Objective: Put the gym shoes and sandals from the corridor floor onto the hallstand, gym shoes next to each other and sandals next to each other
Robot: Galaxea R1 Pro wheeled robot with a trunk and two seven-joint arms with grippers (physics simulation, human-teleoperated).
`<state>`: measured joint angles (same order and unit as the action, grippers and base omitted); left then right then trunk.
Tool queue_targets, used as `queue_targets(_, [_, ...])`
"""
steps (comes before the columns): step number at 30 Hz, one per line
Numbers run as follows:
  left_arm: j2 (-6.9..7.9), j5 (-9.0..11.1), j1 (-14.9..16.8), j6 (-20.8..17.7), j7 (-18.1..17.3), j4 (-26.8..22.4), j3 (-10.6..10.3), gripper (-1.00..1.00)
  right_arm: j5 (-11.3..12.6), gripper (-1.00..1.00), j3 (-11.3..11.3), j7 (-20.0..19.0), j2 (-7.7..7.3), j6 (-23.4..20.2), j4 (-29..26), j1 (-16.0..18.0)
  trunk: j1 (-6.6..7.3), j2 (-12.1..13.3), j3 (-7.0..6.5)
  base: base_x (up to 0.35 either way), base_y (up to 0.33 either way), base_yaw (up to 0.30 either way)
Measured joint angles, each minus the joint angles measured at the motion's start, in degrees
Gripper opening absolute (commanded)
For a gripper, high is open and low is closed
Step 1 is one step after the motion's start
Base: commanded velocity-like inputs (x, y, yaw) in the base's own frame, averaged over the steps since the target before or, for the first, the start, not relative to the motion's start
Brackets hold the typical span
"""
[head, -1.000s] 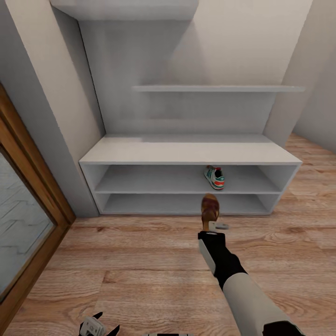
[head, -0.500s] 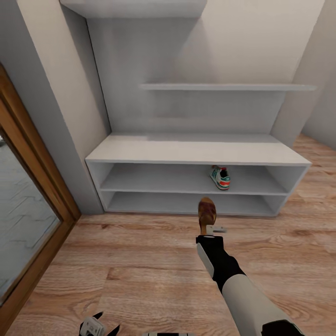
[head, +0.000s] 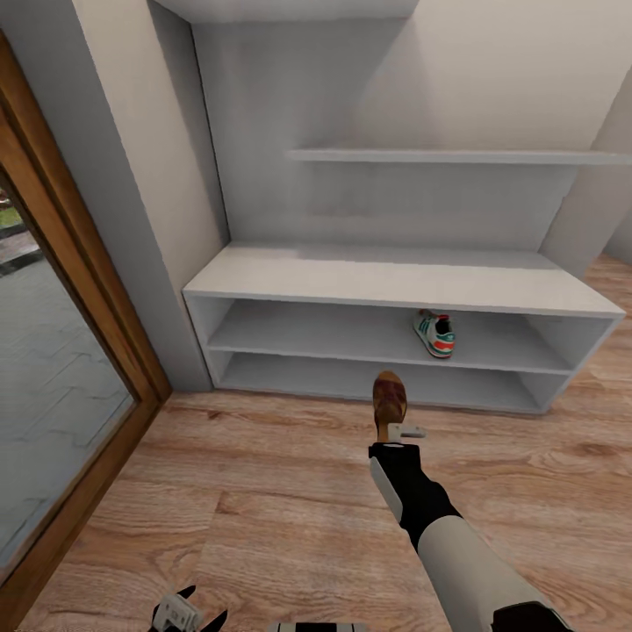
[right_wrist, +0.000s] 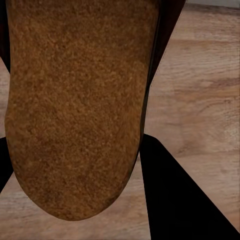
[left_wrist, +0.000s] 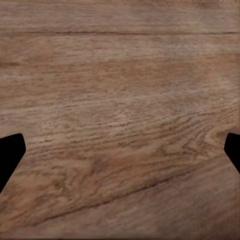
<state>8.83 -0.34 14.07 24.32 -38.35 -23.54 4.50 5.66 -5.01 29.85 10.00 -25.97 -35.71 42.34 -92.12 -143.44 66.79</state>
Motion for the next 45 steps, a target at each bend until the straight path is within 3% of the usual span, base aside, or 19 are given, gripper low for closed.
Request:
queue_targets(9, [-0.22, 0.1, 0.1, -0.2, -0.1, -0.5, 0.0, 1.0, -0.1, -1.0, 0.0, 0.0, 0.0, 0.0, -0.1, 0.0, 0.03, 0.0, 0.56, 0.131, 0.0, 0.075])
queue_targets(45, [-1.15, -0.1, 0.1, 0.0, -0.1, -0.6, 0.1, 1.0, -0.1, -1.0, 0.0, 0.2, 0.0, 0.1, -0.2, 0.0, 0.03, 0.0, 0.6, 0.195, 0.0, 0.001])
